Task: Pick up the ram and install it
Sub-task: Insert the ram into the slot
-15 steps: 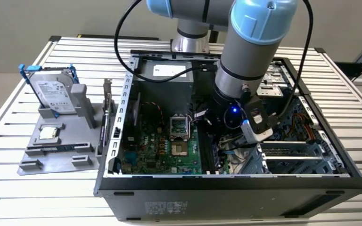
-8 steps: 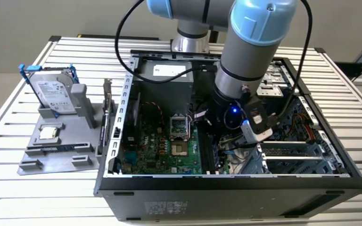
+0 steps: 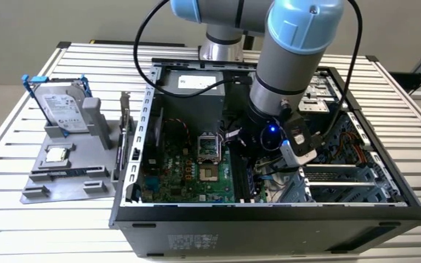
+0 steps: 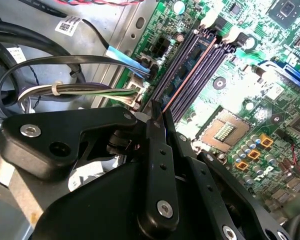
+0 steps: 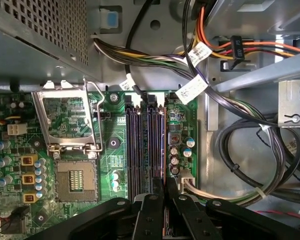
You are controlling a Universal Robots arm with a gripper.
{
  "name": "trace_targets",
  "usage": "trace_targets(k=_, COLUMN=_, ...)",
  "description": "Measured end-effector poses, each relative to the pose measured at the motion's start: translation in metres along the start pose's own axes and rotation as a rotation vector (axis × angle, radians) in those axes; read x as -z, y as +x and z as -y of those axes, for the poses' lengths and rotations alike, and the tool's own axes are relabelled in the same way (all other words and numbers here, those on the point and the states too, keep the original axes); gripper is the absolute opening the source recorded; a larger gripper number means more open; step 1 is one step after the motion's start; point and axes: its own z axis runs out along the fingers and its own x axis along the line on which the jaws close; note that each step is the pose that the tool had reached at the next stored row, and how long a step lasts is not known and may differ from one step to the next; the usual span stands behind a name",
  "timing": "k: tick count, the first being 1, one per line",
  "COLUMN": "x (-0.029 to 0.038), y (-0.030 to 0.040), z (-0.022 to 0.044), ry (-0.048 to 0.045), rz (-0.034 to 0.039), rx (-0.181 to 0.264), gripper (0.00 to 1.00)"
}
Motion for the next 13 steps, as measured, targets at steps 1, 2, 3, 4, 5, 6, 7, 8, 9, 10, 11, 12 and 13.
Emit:
trace_targets(k=1, x=0.0, y=0.0, z=0.0, ry=-0.0001, rz=0.0, rx=0.0, gripper=0.0)
trace_targets(k=2, x=-0.0001, y=0.0, z=0.0, ry=-0.0002, rz=0.0001, rx=0.0, gripper=0.0)
trace_targets(k=3, x=-0.0001, y=0.0, z=0.0001, ry=-0.0002, rz=0.0, rx=0.0, gripper=0.0)
trace_targets(k=4, x=0.0, y=0.0, z=0.0001, ry=-0.0003, rz=0.0001, rx=0.0, gripper=0.0)
trace_targets(k=5, x=0.0004, y=0.0, z=0.0001, ry=-0.0004, rz=0.0001, rx=0.0, gripper=0.0)
trace_targets(k=6, x=0.0007, y=0.0, z=0.0001, ry=-0.0006, rz=-0.0002, rx=0.0, gripper=0.0)
trace_targets(k=7, x=0.0007, y=0.0, z=0.0001, ry=-0.0007, rz=-0.0003, rx=0.0, gripper=0.0)
trace_targets(k=8, x=0.0008, y=0.0, z=0.0001, ry=-0.0006, rz=-0.0003, rx=0.0, gripper=0.0)
trace_targets(k=9, x=0.0013, y=0.0, z=0.0001, ry=0.0, rz=-0.0006, rx=0.0, gripper=0.0)
trace_targets(k=10, x=0.0025, y=-0.0001, z=0.0002, ry=0.0, rz=-0.0014, rx=0.0, gripper=0.0)
trace_targets(k=11, x=0.003, y=-0.0001, z=0.0002, ry=0.0001, rz=-0.0022, rx=0.0, gripper=0.0)
trace_targets(k=12, x=0.0029, y=-0.0001, z=0.0001, ry=-0.0001, rz=-0.0022, rx=0.0, gripper=0.0)
trace_targets(k=13, x=0.0029, y=-0.0001, z=0.0001, ry=-0.0001, rz=-0.0024, rx=0.0, gripper=0.0)
